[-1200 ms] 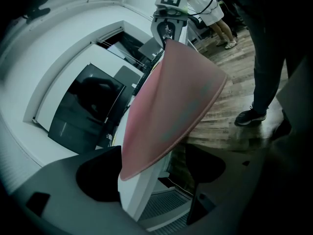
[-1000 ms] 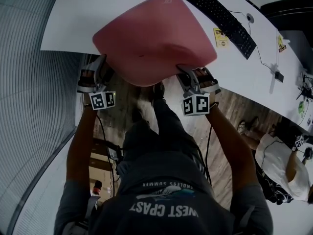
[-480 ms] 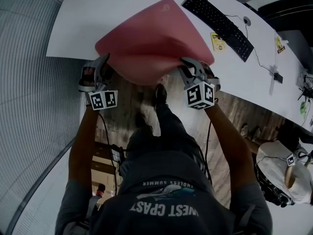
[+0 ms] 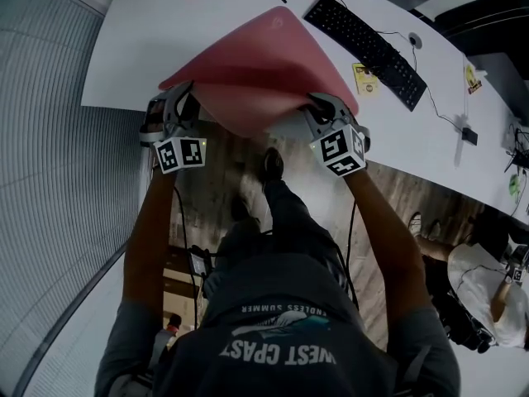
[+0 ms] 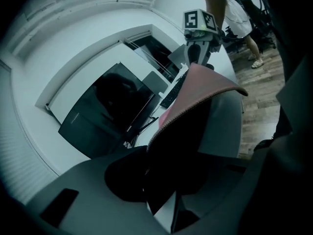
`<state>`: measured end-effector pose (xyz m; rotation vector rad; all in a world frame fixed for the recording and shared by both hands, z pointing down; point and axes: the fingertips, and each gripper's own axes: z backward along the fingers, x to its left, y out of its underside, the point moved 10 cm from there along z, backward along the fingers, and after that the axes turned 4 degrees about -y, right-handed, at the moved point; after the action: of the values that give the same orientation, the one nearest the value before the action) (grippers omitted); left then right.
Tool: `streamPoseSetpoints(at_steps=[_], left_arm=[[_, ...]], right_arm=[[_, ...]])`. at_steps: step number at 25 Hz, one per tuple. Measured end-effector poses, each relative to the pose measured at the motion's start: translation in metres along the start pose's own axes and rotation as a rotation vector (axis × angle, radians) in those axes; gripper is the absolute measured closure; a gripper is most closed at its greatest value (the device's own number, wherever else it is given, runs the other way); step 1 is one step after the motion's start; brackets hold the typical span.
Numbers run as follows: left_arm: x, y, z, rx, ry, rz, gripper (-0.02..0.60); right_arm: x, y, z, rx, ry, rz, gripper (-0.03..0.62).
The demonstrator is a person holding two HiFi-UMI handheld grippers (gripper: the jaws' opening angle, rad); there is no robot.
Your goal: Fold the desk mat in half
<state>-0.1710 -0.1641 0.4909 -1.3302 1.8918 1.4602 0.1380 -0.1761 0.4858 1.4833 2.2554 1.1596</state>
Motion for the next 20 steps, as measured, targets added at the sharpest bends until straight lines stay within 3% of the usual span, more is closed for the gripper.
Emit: streamPoseSetpoints(at_steps=[10, 20], left_arm=[[0.016, -0.011, -0.065, 0.113, 0.058, 0.084, 0.485], [0.006, -0.007, -0.119, 0.224, 0.135, 0.129, 0.483]], right_arm=[[-0.032, 0.010, -0.024, 0.006, -0.051, -0.100, 0.503], [-0.050, 0.027, -0.051, 0.023, -0.097, -0.153, 0.480]])
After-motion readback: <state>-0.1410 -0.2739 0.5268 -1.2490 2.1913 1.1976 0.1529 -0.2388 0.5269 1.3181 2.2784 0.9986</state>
